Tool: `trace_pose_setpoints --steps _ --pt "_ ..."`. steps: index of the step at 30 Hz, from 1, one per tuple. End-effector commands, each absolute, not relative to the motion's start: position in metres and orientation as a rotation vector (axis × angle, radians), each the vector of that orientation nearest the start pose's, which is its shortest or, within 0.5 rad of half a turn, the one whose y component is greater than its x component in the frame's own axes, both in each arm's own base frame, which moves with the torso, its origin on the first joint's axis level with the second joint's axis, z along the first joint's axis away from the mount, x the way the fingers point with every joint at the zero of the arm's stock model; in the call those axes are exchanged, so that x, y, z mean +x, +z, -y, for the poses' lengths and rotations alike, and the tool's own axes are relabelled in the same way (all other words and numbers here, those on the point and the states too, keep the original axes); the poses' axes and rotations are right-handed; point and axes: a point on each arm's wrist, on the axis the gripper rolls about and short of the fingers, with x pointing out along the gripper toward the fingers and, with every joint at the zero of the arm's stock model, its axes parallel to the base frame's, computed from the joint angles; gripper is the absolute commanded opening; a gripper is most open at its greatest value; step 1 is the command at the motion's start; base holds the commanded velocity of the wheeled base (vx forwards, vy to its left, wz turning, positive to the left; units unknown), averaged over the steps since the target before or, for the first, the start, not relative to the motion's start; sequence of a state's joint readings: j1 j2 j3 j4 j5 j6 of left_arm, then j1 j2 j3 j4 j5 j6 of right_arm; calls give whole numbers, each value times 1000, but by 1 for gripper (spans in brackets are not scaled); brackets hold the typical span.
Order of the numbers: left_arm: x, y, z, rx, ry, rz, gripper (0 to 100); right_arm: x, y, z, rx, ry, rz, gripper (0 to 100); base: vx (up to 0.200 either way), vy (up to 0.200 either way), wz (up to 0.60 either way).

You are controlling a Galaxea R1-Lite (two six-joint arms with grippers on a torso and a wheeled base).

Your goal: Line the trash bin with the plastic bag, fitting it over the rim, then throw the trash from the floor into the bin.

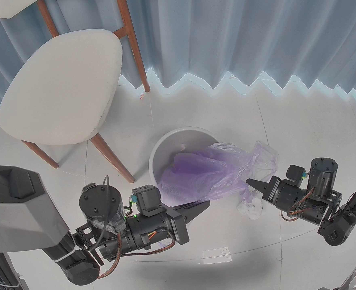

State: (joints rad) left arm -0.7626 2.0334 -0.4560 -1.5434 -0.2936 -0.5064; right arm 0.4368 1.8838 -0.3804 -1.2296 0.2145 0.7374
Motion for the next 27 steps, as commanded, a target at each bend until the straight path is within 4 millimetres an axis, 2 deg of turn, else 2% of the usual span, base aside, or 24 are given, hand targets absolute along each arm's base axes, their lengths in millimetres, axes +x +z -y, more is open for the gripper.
trace_pose_setpoints --steps 1,5,6,12,14,17,20,27 --pt "218 90 218 -449 -1025 -303 0 249 88 -123 675 517 -505 0 0 0 0" --pt "217 88 217 -446 -1023 -315 0 249 88 -123 674 518 -506 0 0 0 0" --pt "215 87 216 -442 -1023 -322 100 249 88 -123 674 518 -506 0 0 0 0" --pt "214 90 217 -449 -1038 -314 100 250 87 -123 674 516 -510 0 0 0 0" --pt "217 100 213 -480 -1028 -285 100 249 87 -123 674 517 -509 0 0 0 0" --pt "217 129 197 -568 -1020 -221 100 249 88 -123 674 517 -507 0 0 0 0" --pt "215 143 188 -596 -1030 -186 100 249 88 -123 673 518 -507 0 0 0 0" --pt "228 143 176 -563 -970 -156 100 248 88 -123 661 522 -502 0 0 0 0"
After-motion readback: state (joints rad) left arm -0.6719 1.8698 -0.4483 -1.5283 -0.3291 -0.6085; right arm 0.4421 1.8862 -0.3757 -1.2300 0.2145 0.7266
